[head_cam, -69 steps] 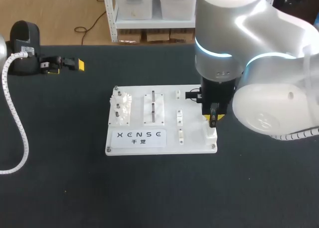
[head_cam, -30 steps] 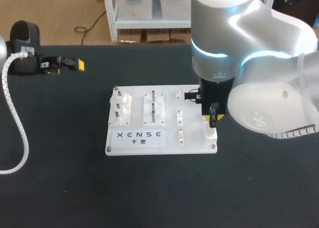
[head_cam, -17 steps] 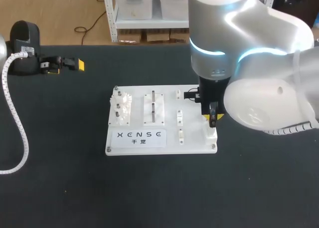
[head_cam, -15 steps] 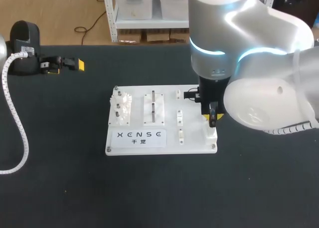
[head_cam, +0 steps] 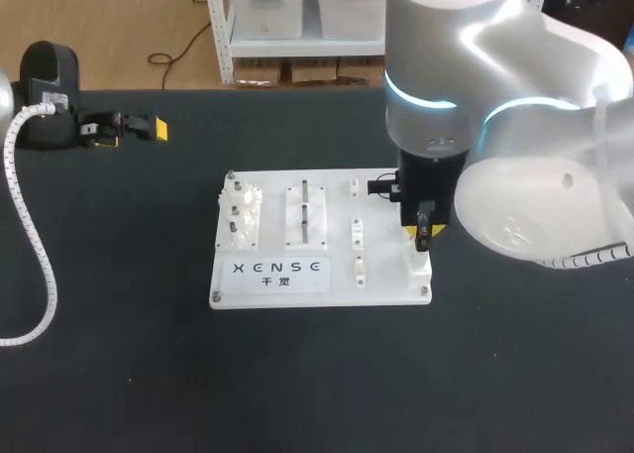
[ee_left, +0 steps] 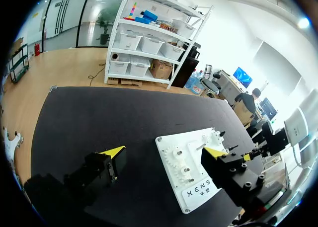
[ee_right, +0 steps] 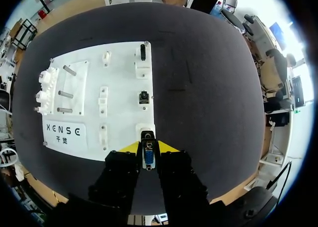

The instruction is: Insert the USB connector, Ethernet cable, and multi-pin plug into their matching sockets one by one.

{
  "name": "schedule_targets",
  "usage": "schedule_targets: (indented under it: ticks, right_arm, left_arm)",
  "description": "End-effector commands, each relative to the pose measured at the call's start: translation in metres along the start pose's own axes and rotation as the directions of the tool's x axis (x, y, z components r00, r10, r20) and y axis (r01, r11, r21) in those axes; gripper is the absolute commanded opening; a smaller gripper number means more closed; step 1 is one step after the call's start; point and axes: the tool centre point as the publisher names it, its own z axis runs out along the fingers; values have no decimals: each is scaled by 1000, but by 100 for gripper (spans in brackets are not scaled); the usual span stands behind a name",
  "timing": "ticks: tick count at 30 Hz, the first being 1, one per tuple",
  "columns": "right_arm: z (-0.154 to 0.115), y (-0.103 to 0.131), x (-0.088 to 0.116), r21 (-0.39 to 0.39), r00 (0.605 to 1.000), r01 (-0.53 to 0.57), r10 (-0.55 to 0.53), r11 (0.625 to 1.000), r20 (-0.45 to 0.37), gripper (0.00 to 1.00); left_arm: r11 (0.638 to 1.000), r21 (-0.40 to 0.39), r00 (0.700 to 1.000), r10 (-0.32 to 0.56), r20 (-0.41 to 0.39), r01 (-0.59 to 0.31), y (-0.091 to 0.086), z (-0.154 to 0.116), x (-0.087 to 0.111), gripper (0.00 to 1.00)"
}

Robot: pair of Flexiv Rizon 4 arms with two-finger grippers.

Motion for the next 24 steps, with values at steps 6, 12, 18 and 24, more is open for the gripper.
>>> schedule_targets:
  ticks: [6, 12, 18, 24]
  right_arm:
    - [0, -1, 2, -6, 1000, 9, -9, 1000, 4, 0]
    - [-3, -2, 2, -7, 1000, 13, -13, 1000, 1, 0]
    - [-7, 0, 4, -16, 1000, 12, -12, 1000, -8, 0]
    - [-8, 1, 6, -22, 1000, 14, -14, 1000, -8, 0]
  left_arm:
    - [1000, 0, 1000, 0, 0, 0, 0, 0, 0, 100]
    - [1000, 0, 1000, 0, 0, 0, 0, 0, 0, 100]
    - [1000, 0, 1000, 0, 0, 0, 0, 0, 0, 100]
    - [1000, 0, 1000, 0, 0, 0, 0, 0, 0, 100]
